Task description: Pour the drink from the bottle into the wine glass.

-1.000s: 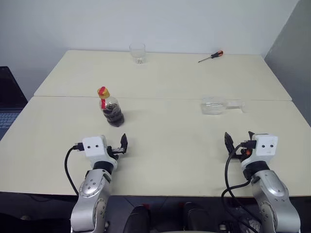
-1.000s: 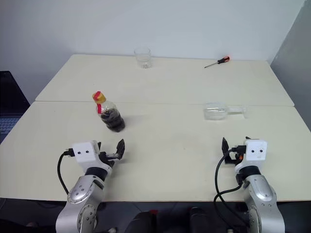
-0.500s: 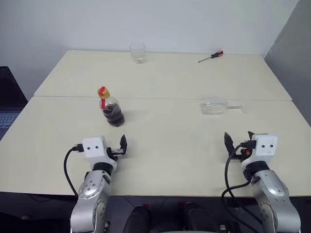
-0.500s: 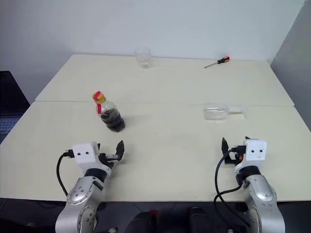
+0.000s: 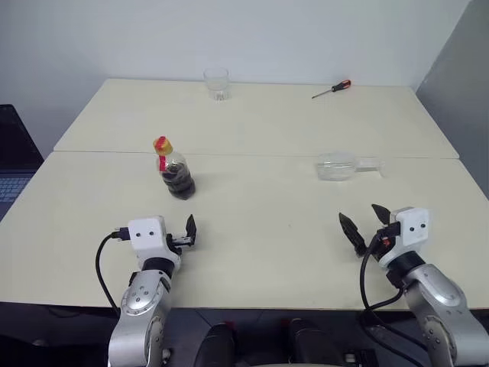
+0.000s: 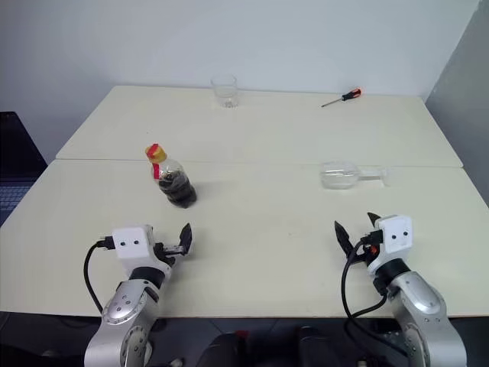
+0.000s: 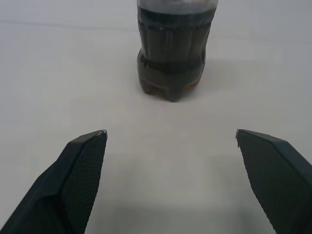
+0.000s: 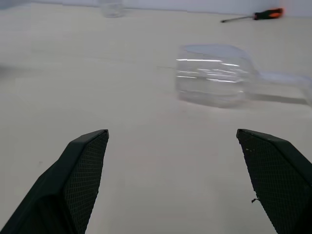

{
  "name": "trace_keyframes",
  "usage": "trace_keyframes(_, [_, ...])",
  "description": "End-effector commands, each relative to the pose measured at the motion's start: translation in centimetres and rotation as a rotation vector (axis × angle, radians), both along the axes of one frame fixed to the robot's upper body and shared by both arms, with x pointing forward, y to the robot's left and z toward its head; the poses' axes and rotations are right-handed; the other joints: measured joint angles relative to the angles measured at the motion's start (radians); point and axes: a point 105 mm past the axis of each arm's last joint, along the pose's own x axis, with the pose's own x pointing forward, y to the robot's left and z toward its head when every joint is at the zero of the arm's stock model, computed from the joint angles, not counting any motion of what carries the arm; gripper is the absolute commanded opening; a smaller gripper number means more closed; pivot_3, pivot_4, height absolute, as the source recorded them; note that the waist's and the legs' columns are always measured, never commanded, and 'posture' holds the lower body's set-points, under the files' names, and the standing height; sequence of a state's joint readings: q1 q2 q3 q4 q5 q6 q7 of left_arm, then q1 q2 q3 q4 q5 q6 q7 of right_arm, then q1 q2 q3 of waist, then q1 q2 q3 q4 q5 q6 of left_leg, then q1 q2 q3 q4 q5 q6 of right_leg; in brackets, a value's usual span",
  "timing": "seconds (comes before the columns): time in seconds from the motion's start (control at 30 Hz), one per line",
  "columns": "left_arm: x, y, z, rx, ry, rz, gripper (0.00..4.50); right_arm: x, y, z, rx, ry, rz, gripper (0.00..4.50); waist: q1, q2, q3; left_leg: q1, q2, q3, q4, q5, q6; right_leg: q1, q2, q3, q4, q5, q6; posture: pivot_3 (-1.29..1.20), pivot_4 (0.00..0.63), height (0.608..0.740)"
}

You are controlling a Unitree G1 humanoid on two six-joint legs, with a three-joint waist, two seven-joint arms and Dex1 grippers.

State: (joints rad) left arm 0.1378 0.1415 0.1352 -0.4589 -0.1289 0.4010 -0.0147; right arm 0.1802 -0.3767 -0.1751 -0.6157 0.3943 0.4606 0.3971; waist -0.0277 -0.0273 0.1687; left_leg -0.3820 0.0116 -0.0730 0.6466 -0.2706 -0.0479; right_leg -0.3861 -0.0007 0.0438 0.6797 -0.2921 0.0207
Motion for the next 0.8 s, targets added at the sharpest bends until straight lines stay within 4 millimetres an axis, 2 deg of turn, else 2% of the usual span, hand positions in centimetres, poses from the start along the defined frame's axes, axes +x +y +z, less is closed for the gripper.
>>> trace_keyframes(0.03, [0.9, 0.5, 1.6, 0.059, -0.086, 0.017, 4.50, -1.0, 2.1, 3.1, 0.060, -0.093, 0.197, 4.49, 0.000, 0.000, 0.000, 0.000, 0.000, 0.000, 0.000, 0.000, 0.000, 0.000, 0.000, 0.000, 0.000, 0.000, 0.000, 0.00, 0.150, 0.740])
trace_keyframes(0.13, [1.4, 1.4, 1.1, 0.087, -0.104, 0.067, 4.50, -1.7, 3.5, 4.1, 0.079, -0.102, 0.329, 4.49, 0.001, 0.000, 0.000, 0.000, -0.001, 0.000, 0.000, 0.000, 0.000, 0.001, 0.001, -0.001, 0.000, 0.000, 0.000, 0.00, 0.150, 0.740])
trace_keyframes(0.27, [2.2, 1.2, 1.0, 0.070, -0.133, 0.078, 4.50, -1.9, 4.3, 5.0, 0.075, -0.106, 0.426, 4.49, 0.002, -0.001, 0.000, 0.000, -0.001, 0.000, 0.000, 0.000, 0.000, 0.001, 0.001, -0.001, 0.000, 0.001, -0.002, 0.00, 0.150, 0.740])
trace_keyframes(0.53, [4.7, -0.4, 1.6, -0.041, -0.195, 0.010, 4.50, -0.8, 4.8, 5.8, 0.073, -0.116, 0.443, 4.49, 0.005, -0.002, 0.001, 0.000, -0.001, 0.000, 0.001, 0.000, 0.000, 0.001, 0.001, -0.002, 0.000, 0.002, -0.003, 0.00, 0.150, 0.740])
trace_keyframes(0.8, [7.3, -1.2, 2.7, -0.036, -0.233, -0.056, 4.50, -0.8, 5.1, 5.8, 0.075, -0.100, 0.459, 4.49, 0.006, -0.002, 0.001, 0.000, -0.002, 0.000, 0.001, 0.000, 0.000, 0.001, 0.002, -0.003, 0.000, 0.002, -0.003, 0.00, 0.150, 0.740])
